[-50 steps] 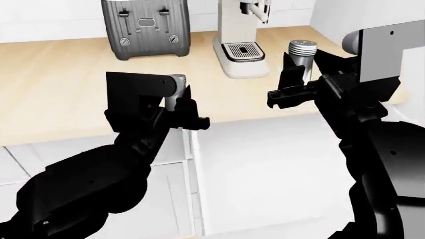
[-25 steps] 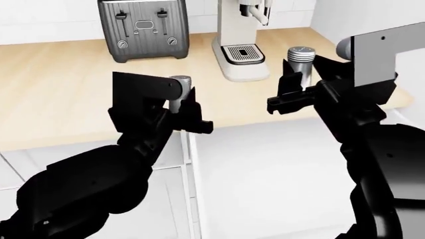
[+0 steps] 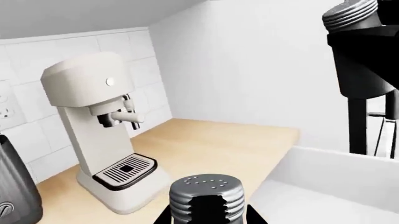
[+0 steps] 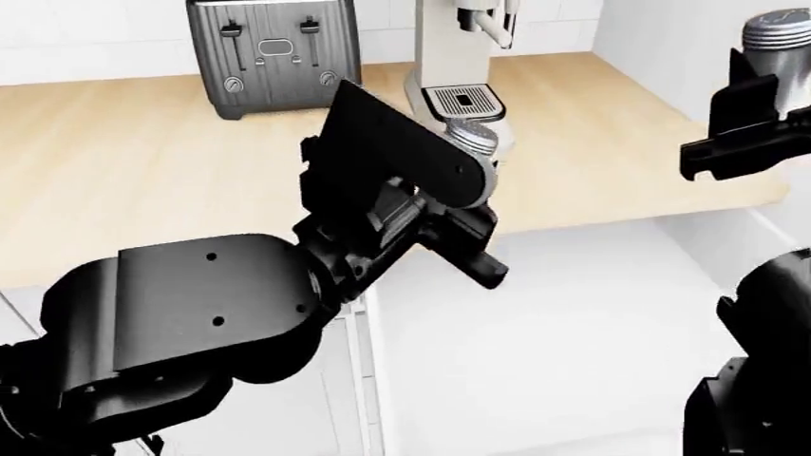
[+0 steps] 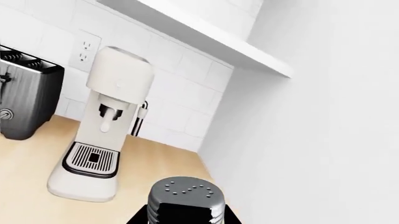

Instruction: Pick and place the shaker into the drawer. Then close the cabinet.

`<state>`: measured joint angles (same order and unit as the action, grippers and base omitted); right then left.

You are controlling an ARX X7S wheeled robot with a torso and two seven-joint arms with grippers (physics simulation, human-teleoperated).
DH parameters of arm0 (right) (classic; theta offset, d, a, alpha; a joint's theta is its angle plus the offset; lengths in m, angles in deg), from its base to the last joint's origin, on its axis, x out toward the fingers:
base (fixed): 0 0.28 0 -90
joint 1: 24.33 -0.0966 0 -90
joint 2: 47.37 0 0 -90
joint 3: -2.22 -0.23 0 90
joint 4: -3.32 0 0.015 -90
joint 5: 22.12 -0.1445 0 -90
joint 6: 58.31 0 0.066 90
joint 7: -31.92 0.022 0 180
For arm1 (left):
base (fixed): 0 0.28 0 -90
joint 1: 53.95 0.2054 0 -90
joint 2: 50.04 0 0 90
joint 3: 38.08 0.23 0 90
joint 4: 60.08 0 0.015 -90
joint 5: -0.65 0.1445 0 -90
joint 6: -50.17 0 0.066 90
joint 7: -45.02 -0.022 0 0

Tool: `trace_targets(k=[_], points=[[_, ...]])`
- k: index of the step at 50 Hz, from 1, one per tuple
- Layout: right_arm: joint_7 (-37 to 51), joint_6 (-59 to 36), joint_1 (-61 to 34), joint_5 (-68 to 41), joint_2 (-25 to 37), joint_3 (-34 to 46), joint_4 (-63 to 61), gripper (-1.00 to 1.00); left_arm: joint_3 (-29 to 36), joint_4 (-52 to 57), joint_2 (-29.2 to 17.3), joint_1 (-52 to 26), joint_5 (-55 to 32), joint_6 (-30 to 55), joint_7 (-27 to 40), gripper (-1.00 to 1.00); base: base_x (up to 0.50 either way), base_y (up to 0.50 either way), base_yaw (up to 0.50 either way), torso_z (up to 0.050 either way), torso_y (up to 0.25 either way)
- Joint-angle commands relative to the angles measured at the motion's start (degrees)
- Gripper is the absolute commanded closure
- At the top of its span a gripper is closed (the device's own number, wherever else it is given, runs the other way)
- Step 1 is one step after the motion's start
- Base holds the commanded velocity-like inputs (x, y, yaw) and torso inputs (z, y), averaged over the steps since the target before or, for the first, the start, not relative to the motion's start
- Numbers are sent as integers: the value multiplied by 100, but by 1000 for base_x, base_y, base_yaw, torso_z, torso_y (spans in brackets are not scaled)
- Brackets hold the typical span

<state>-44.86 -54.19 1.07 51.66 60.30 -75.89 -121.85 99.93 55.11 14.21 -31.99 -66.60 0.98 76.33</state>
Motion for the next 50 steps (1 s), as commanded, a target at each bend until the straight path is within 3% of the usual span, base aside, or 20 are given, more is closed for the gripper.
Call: trace_targets(k=[1, 13, 19, 35, 50], points=[[-1322, -409, -1123, 990, 1260, 736, 321, 100, 504, 223, 226, -122, 104, 247, -274, 100, 0, 0, 0, 0, 0], [-1322, -411, -1684, 544, 1695, 1027, 236, 100, 1492, 309, 374, 431, 834, 288, -617, 100, 0, 0, 0, 0, 0], [-1322, -411, -1868, 436, 1686, 1178, 129, 100, 2012, -232, 585, 570, 1399, 164, -1011, 100, 0, 0, 0, 0, 0], [-1322, -411, -1876, 372, 1599, 1239, -87, 100, 2393, -816, 1182, 607, 1558, 225, -1252, 100, 0, 0, 0, 0, 1], [-1322, -411, -1701, 408, 1630, 1204, -230, 100, 2654, -1146, 1283, 768, 1781, 143, -1337, 100, 0, 0, 0, 0, 0]])
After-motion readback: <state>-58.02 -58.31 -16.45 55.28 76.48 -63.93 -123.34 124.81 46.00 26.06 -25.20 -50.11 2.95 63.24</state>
